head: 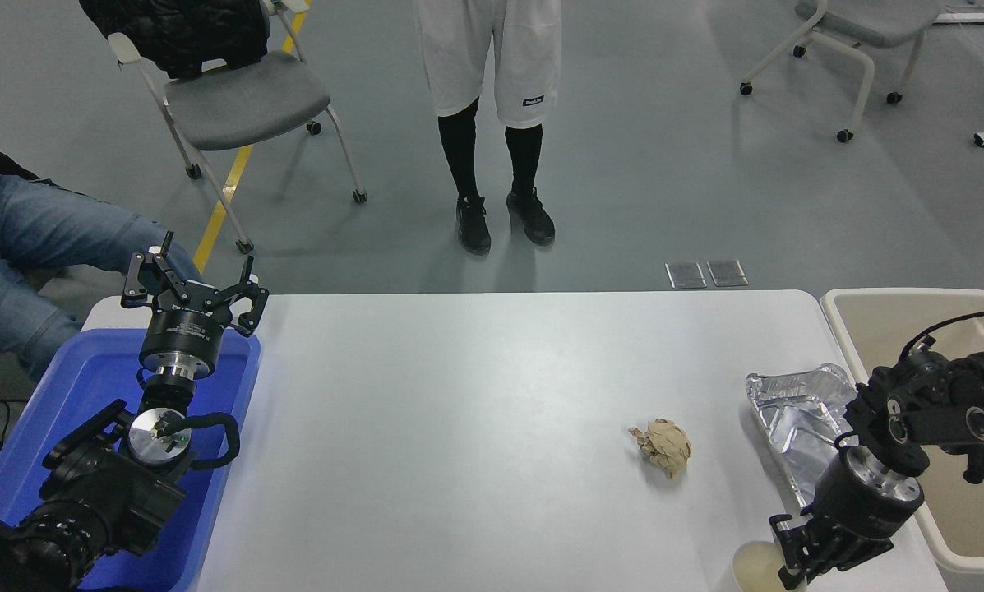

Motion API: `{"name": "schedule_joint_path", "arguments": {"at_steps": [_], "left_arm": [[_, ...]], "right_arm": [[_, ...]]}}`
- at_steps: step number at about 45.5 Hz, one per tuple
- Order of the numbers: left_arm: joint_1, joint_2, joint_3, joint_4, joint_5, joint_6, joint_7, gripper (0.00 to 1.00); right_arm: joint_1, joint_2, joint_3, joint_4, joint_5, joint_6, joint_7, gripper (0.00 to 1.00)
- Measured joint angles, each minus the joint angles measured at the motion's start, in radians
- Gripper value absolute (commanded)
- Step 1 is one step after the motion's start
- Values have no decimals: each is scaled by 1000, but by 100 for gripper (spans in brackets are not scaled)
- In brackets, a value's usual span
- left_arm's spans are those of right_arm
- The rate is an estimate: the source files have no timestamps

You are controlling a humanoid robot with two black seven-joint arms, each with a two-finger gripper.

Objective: Pick up paper cup place in dustbin

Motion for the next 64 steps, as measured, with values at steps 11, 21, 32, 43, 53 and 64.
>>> {"name": "schedule_joint_path", "arguments": {"at_steps": [11, 21, 32, 43, 53, 64], "left_arm": [[0, 0, 0, 0, 1, 0, 0, 99], [0, 0, 0, 0, 1, 0, 1, 99], [0, 0, 0, 0, 1, 0, 1, 99], [0, 0, 0, 0, 2, 0, 2, 99], [0, 0, 0, 0, 2, 0, 2, 99], [0, 0, 0, 0, 2, 0, 2, 99]], "right_arm": [[29, -26, -3, 9, 8, 16, 0, 0], [172, -67, -45, 13, 2, 66, 1, 0], [390, -85, -101, 18, -6, 87, 0, 0], [656, -91, -139, 19, -54, 93, -1, 0], [861, -92, -150, 20, -112, 95, -3, 0], [959, -93, -154, 20, -141, 95, -19, 0]]}}
